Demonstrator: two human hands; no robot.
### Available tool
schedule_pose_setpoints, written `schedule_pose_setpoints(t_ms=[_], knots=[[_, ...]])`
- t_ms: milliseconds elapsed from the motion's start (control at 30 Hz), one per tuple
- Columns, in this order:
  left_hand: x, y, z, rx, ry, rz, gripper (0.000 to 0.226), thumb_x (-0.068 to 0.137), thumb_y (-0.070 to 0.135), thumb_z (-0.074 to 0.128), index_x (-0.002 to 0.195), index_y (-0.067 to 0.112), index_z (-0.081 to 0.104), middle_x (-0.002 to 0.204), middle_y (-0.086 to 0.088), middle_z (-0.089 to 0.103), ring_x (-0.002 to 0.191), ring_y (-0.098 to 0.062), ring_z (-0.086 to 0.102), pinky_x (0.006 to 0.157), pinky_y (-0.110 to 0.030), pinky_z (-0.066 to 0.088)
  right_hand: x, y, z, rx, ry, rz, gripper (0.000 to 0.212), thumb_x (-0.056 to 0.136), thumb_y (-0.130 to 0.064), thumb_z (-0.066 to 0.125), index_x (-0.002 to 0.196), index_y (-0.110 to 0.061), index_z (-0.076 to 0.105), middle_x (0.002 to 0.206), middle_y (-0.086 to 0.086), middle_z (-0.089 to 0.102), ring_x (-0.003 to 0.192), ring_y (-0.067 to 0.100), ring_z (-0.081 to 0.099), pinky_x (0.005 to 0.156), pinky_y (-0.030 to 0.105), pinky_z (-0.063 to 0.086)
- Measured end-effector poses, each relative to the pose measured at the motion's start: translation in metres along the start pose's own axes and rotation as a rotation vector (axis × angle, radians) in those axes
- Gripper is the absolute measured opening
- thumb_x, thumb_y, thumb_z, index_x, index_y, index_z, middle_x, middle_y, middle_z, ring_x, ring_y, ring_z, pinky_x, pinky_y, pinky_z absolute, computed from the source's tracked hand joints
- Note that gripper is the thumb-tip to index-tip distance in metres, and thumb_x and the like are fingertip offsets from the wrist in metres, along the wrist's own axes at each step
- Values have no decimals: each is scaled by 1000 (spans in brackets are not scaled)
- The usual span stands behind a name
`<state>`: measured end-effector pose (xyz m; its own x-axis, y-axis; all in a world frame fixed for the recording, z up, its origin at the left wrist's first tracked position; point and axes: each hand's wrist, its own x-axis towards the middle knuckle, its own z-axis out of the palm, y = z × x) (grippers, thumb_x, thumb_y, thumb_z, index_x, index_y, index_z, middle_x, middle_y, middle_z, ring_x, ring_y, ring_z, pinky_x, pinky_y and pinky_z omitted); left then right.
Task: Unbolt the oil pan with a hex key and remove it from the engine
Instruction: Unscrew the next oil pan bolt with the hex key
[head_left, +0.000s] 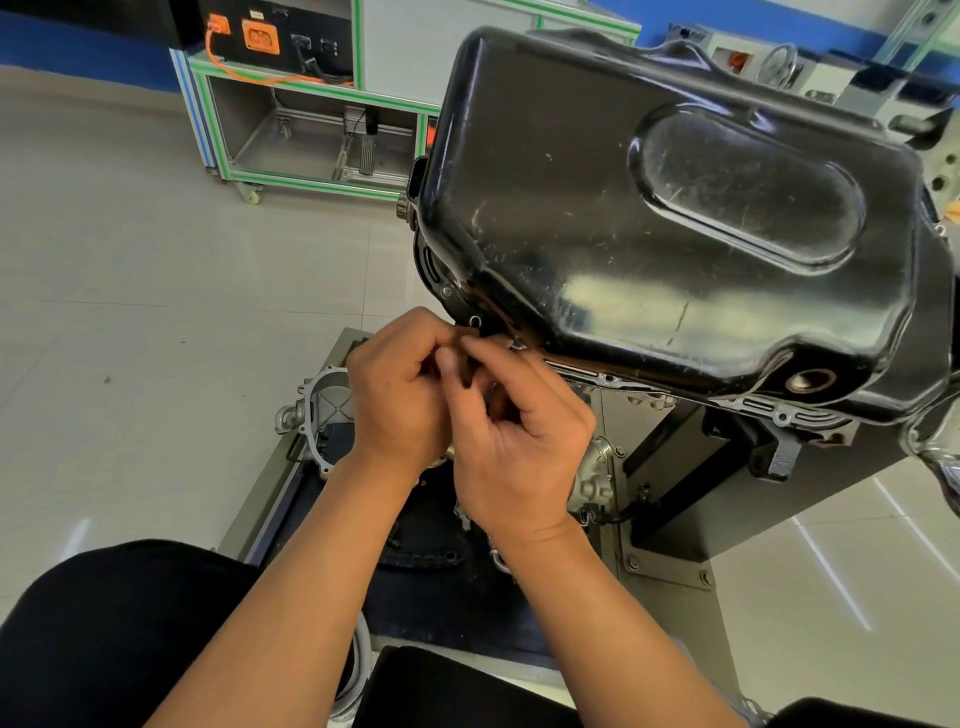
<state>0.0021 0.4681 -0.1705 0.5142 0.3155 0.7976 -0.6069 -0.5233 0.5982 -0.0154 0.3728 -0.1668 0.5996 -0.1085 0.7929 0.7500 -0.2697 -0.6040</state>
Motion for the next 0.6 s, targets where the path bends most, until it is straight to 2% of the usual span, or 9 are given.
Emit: schedule_pose_setpoints(t_ms=[100,133,233,300,367,467,533,600], knots=[[-1,-3,-1,-30,-17,-41,9,79,0,76,76,-1,67,68,-7,67,61,-14,59,55,-20,45,-1,1,-1,23,-9,5,14,85,-4,76,95,4,76,79,4,69,74,-3,57,73,16,49],[-1,-3,-2,-34,-38,-13,5,83,2,74,83,-1,69,74,-5,69,66,-13,62,60,-19,47,-1,2,-2,22,-4,2,14,85,-4,76,96,4,76,81,5,71,75,-4,58,73,16,50],[-2,-3,-5,-27,-82,94,14,91,9,64,96,0,73,85,-10,71,76,-12,64,70,-18,49,0,4,-1,12,2,-7,16,83,2,77,99,3,76,84,11,74,79,2,63,75,22,55],[-2,-2,-7,-35,-84,114,13,91,7,62,95,0,73,83,-11,70,74,-11,63,69,-16,48,0,4,1,10,8,-11,17,82,4,77,99,3,76,86,12,74,80,6,66,75,25,57],[-1,-1,-6,-10,-68,94,14,91,4,62,81,-1,72,74,-9,67,67,-11,58,62,-16,45,0,3,2,14,18,-19,16,84,0,76,100,4,75,85,9,73,79,6,65,75,24,56],[0,-2,-1,37,-2,10,20,83,-4,69,64,-2,62,59,-10,59,57,-14,49,52,-22,39,0,2,2,20,22,-8,16,85,-5,76,100,3,76,86,9,74,80,4,65,75,21,55],[0,-3,0,1,1,-25,20,87,6,70,70,-1,62,63,-6,62,58,-13,53,54,-17,41,0,2,2,25,13,-5,15,85,-5,76,98,3,76,86,10,74,80,2,64,75,20,54],[-1,-4,-2,-29,-38,5,13,90,11,65,85,0,68,76,-2,67,68,-9,61,64,-14,46,0,3,1,22,1,-10,15,84,-4,77,97,3,76,84,10,74,80,0,62,75,18,53]])
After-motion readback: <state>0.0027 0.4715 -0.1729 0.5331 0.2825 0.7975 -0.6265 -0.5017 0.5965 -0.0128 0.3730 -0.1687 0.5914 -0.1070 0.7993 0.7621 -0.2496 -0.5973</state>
